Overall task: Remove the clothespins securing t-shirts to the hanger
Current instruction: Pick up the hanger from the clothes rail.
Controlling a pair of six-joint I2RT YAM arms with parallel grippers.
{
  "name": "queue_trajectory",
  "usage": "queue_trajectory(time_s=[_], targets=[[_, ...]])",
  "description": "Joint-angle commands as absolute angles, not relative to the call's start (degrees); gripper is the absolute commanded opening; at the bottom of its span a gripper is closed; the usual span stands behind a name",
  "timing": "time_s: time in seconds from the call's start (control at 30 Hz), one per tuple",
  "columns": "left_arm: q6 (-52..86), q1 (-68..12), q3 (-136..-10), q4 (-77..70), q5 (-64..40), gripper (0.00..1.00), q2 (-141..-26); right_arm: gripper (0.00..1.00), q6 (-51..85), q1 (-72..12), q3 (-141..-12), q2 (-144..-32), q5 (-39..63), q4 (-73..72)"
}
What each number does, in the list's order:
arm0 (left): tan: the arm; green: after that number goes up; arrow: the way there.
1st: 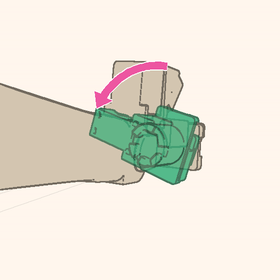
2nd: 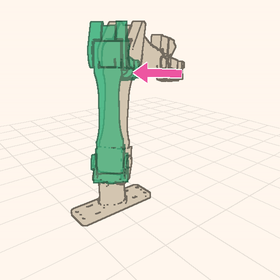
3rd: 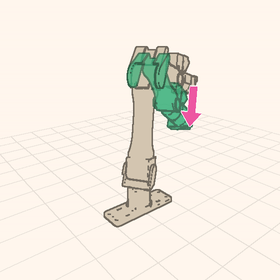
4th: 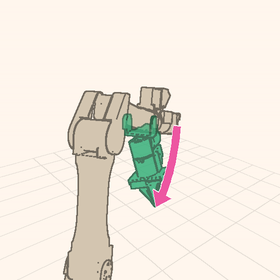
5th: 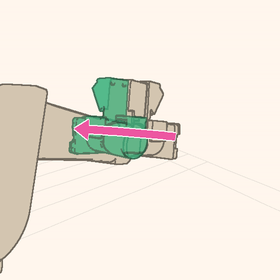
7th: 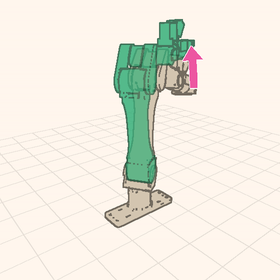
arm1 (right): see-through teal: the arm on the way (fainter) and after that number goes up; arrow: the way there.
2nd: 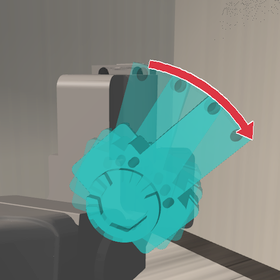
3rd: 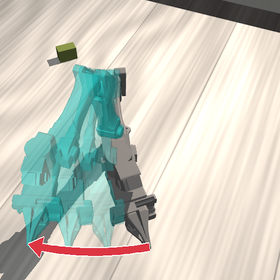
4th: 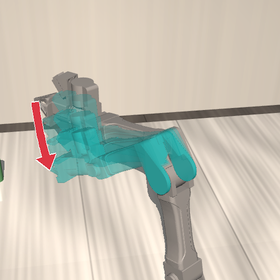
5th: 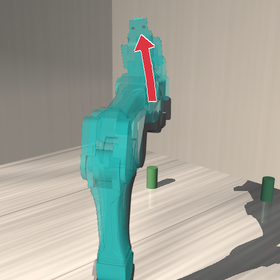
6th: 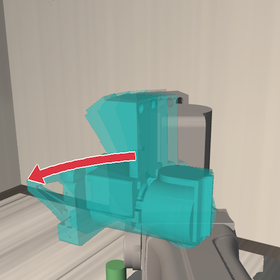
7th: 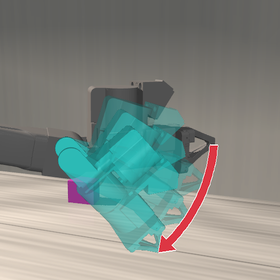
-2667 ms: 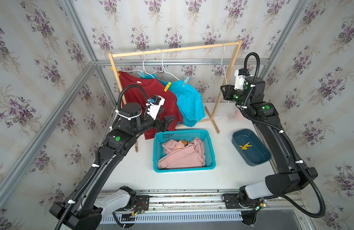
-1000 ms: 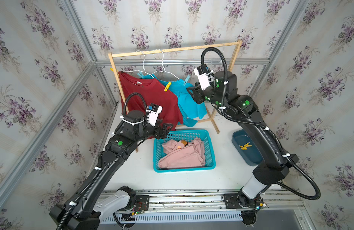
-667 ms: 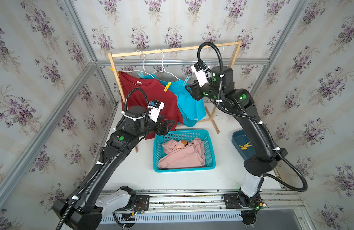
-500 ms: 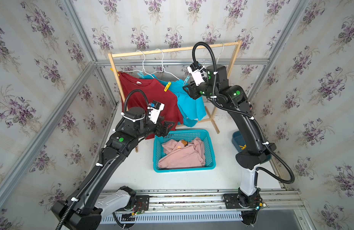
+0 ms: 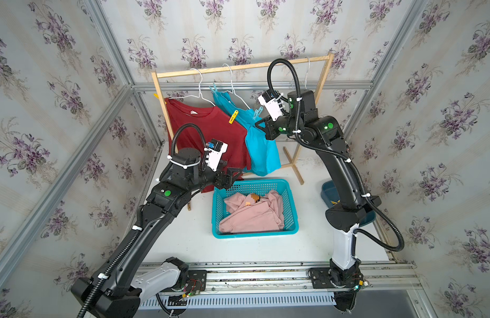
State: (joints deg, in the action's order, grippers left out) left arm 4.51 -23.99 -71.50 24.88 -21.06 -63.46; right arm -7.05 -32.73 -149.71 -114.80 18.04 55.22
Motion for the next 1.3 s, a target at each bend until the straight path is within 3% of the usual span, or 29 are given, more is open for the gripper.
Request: queue_trajectory(time_s=[0.0,0.43,0.87,1.03,1.27], targets=[[4.25,-23.99,-72.07,24.02,-21.03,0.80,-63.55,0.00,-9.05,-32.80,-151.39,-114.14,19.33,54.22],[5.79,-23.99,-72.16,24.17,-20.67,0.80,-61.90,0.00,-12.29,-32.96,-153.15,-110.46,17.71,50.23],[7.14,-23.94,-72.42,24.43,-21.12,0.80,-61.00,0.00,-12.61,-32.91,-148.26,-105.16,5.19,54.99],[7.45,-23.95,-73.16,24.60,-21.37,0.80,-61.48,0.00,-13.79,-32.94,-141.34,-99.84,4.77,54.05],[9.30,-23.99,-76.13,24.79,-23.02,0.80,-62.92,0.00,-16.18,-32.69,-119.99,-83.31,0.71,43.60]])
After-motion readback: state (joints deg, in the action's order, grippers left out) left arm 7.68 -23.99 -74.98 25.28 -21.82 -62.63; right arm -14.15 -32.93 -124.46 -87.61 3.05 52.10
